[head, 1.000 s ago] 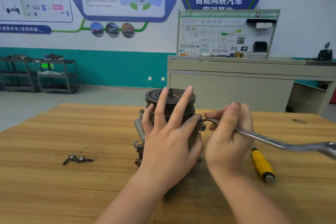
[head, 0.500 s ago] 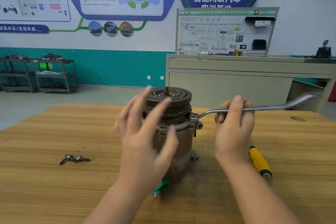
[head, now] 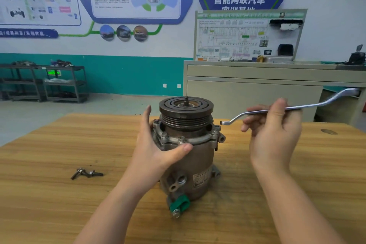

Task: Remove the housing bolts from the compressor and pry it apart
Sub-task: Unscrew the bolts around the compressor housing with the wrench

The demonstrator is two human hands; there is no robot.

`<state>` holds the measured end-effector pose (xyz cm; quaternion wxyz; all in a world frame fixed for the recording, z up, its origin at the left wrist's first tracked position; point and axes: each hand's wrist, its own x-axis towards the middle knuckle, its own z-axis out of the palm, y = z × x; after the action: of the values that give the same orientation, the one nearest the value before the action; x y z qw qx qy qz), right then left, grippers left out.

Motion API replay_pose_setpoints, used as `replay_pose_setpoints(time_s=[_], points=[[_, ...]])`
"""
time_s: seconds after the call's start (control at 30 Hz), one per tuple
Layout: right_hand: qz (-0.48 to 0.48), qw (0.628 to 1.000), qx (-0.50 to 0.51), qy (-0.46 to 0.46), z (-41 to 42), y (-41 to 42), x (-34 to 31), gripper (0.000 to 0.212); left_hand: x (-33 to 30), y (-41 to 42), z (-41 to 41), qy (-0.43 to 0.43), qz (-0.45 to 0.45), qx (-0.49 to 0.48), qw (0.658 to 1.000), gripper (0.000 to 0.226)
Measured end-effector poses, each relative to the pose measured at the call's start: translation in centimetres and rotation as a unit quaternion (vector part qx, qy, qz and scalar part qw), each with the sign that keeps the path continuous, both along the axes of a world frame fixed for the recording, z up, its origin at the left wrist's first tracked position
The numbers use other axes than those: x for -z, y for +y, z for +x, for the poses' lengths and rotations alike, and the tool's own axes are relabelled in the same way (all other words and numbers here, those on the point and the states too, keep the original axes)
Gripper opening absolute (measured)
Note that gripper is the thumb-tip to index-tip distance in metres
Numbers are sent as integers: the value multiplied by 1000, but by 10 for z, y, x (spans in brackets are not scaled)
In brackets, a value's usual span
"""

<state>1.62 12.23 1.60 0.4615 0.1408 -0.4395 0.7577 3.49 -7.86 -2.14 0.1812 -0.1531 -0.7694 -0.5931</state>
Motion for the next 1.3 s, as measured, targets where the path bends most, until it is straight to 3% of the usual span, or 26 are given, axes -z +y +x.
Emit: replay_pose_setpoints(time_s=[0.1,0.2,0.37,0.77,0.87,0.97,1.0,1.07,1.13,1.23,1.3], points=[[108,984,88,115,13,-12,4,10,0,2,1,3,6,-12,1000,130],[188,963,106,161,18,-19,10,4,3,4,0,11,9,-27,1000,129],[315,904,176,229,14,-16,18,23,5,7,0,28,30,-28,999,131],[326,899,159,245,13,-30,28,25,10,4,-8,48,62,-5,997,119],[209,948,106,215,13,-34,25,22,10,4,-9,47,74,6,996,119],[-23,999,-9,29,0,-20,13,31,12,5,-9,46,86,5,995,114],[-66,991,-99,-53,-6,-11,9,34,12,5,-9,47,87,4,995,112],[-91,935,-283,-192,-17,8,3,34,13,6,-10,49,88,0,995,111],[-118,901,-355,-220,-21,17,0,34,13,5,-11,49,89,-4,995,113],[-204,923,-293,-143,-18,13,-1,32,13,6,-11,47,87,-3,995,109],[-166,968,-164,-98,-10,8,-2,30,14,6,-11,48,85,-9,995,108]])
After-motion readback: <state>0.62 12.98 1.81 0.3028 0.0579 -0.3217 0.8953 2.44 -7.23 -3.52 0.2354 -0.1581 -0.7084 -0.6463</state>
